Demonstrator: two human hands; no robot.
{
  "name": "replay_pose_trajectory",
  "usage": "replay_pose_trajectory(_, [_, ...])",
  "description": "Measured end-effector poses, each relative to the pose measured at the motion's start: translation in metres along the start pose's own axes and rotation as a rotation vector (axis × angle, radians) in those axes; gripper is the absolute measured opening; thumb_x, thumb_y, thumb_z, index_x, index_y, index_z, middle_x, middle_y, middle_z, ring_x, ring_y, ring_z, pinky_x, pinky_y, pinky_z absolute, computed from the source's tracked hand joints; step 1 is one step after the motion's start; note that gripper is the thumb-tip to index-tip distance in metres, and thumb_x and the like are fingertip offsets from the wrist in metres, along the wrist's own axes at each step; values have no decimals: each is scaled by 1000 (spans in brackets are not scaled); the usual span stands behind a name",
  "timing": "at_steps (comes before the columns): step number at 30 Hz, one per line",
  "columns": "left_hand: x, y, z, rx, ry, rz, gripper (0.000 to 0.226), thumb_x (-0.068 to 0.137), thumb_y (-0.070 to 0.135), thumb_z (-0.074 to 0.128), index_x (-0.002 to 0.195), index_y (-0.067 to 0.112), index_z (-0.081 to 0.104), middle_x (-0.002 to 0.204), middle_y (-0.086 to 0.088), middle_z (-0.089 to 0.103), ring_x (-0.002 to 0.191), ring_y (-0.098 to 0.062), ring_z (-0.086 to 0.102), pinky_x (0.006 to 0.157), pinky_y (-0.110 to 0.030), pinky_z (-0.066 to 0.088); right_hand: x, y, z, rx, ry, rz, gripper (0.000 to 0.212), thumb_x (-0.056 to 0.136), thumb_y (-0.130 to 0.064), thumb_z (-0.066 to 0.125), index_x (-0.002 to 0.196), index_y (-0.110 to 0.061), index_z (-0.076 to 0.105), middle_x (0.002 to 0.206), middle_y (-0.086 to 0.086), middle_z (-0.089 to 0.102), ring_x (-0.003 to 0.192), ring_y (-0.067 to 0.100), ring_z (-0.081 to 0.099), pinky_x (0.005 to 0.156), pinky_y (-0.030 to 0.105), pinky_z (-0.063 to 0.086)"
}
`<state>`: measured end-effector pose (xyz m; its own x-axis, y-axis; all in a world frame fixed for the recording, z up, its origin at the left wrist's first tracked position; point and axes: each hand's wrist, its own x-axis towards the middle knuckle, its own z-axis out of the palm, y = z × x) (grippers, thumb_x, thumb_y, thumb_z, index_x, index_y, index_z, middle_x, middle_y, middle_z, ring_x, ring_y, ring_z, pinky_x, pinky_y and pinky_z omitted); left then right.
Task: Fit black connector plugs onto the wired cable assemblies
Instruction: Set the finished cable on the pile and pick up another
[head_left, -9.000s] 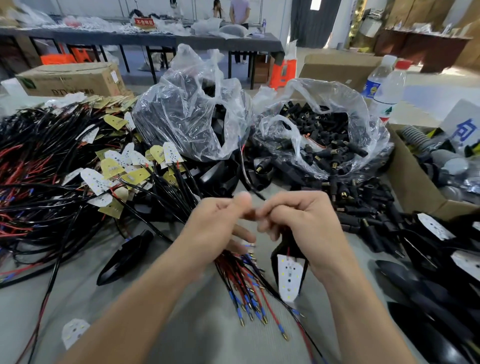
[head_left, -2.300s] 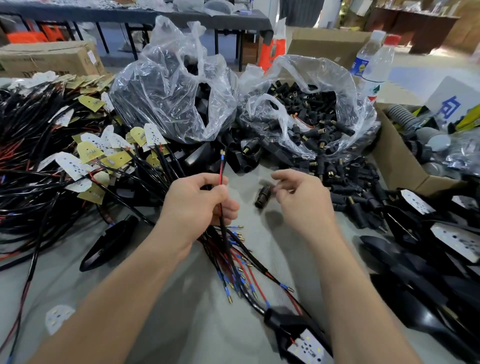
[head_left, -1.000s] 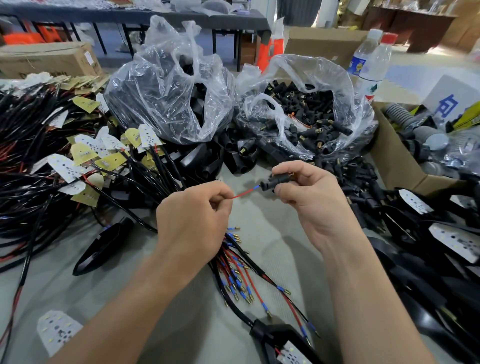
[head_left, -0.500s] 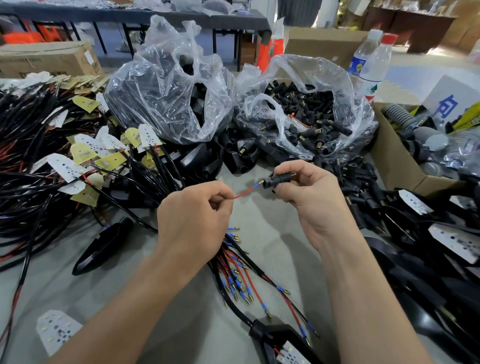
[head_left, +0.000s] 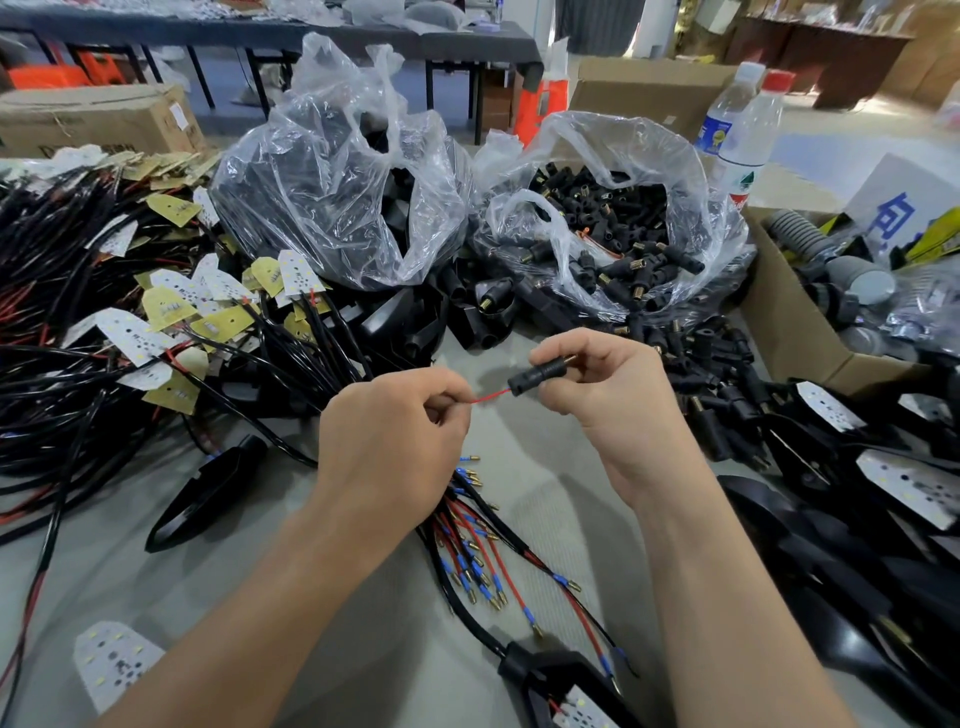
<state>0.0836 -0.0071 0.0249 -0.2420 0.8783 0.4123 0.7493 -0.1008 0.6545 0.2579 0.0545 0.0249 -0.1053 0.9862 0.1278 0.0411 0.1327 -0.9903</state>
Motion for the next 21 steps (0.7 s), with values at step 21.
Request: replay_pose_trajectory(21, [9,-11,0,-69,-205,-53,18,77,31,85,68,42,76,111,32,64,126,6,49,113,-31,35,-6,-5,4,26,-107,88,53,72,17,75,112,-18,70,70,2,71,57,11,57,57,21,47])
